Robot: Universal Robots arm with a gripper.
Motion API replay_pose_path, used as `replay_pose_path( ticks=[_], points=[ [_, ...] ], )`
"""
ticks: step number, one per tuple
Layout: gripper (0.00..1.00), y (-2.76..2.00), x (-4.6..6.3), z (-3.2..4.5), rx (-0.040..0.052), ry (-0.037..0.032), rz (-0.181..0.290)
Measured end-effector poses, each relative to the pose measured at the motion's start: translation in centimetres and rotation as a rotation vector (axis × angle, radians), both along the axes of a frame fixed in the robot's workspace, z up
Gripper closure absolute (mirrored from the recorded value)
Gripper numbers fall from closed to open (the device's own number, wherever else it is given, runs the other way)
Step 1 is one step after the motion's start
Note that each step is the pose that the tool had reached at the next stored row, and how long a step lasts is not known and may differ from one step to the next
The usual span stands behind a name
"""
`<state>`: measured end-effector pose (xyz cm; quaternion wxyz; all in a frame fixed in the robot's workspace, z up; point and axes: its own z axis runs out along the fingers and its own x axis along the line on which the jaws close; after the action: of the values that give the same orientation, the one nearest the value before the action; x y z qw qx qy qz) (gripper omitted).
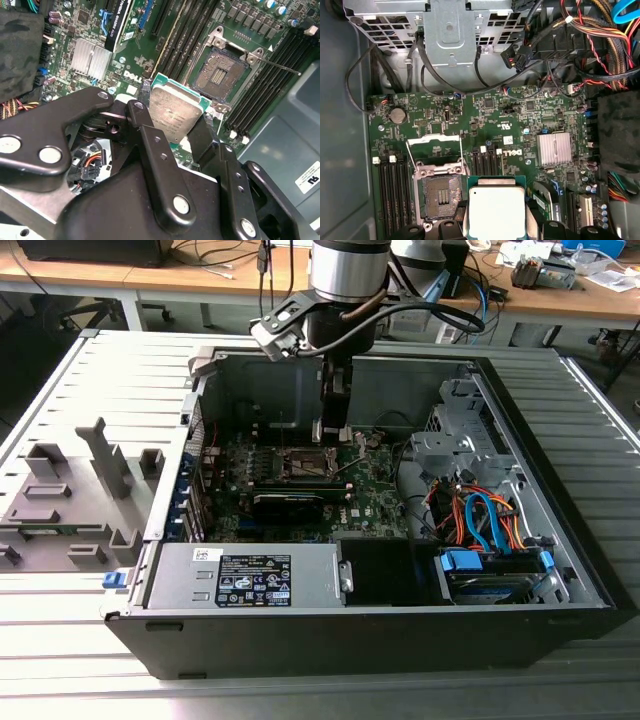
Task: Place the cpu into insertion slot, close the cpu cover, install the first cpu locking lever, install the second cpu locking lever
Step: 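Place the cpu into insertion slot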
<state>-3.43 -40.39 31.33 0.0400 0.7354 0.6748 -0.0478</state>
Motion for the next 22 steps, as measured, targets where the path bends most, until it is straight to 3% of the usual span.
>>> replay_pose_path(
  ticks=[22],
  points=[
    [0.46, 0.00, 0.00, -0.27, -0.0003, 0.0001, -0.019]
  ],
)
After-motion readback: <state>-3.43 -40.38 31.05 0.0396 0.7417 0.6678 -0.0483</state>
